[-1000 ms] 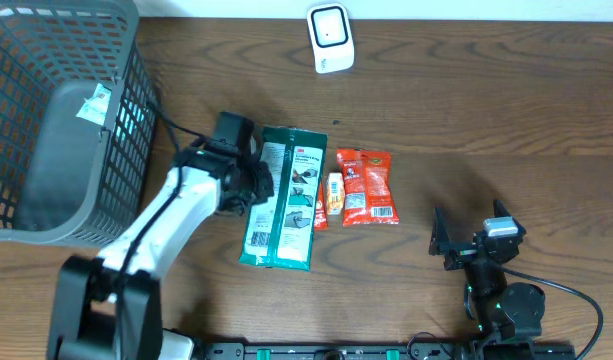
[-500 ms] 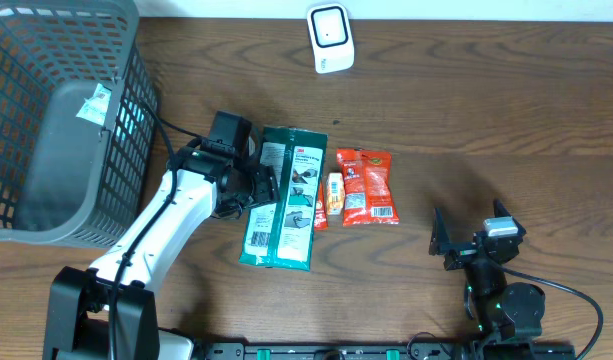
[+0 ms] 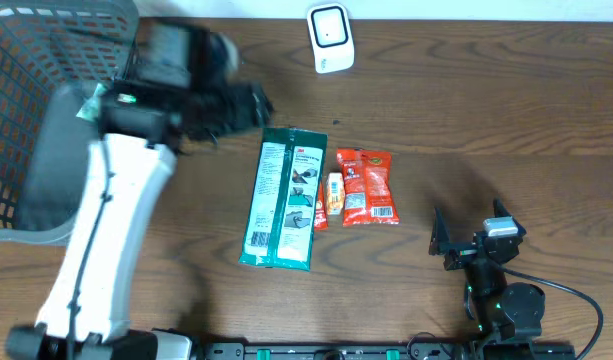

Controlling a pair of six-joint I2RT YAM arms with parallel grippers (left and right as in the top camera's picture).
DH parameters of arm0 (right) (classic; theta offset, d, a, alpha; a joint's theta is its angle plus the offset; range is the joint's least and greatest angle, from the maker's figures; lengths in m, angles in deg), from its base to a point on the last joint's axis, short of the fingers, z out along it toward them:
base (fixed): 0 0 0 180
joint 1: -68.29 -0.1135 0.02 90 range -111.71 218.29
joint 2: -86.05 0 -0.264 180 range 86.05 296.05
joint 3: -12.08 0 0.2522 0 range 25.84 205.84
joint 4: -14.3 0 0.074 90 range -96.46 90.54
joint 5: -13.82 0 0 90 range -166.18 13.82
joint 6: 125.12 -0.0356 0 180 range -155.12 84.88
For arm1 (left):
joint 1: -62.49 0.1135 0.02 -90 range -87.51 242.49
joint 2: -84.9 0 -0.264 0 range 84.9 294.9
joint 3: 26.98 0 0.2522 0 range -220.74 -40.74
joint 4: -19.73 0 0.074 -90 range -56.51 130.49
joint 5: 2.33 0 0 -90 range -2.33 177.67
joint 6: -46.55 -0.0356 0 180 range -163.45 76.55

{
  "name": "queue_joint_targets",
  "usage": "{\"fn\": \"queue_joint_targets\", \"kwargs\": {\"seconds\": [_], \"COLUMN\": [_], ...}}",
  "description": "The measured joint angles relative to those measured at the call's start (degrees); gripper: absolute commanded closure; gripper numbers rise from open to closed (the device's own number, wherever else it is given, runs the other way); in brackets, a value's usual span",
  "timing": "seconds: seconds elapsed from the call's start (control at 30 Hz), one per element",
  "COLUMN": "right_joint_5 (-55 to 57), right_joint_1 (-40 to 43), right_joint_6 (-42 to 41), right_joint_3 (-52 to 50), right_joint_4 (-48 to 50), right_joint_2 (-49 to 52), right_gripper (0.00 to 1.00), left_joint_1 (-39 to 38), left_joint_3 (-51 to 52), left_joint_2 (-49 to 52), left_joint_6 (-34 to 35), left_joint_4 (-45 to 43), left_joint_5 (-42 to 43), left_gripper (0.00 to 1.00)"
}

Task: Scan the item barcode
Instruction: 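Reach the left gripper into the basket and grasp the mint-green wipes pack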

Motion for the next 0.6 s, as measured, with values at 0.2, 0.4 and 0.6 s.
{"fn": "queue_joint_targets", "kwargs": {"seconds": [0.2,0.4,0.6], "right_joint_5": [0.0,0.0,0.0], "right_joint_1": [0.0,0.0,0.0], "right_joint_6": [0.0,0.0,0.0], "right_joint_3": [0.0,0.0,0.0], "right_joint_4": [0.0,0.0,0.0], "right_joint_2": [0.0,0.0,0.0], "right_gripper": [0.01,0.01,0.01], "left_joint_1": [10.6,26.6,35.7], "left_joint_3": [-19.0,-22.0,-22.1], "left_joint_2": [-0.1,-0.3,6.2], "left_joint_6": [-0.4,1.8,3.4], "left_joint_4": [3.0,1.0,0.7], "left_joint_5": [-8.0,-13.5,-15.0], "left_gripper": [0.24,0.23,0.15]}}
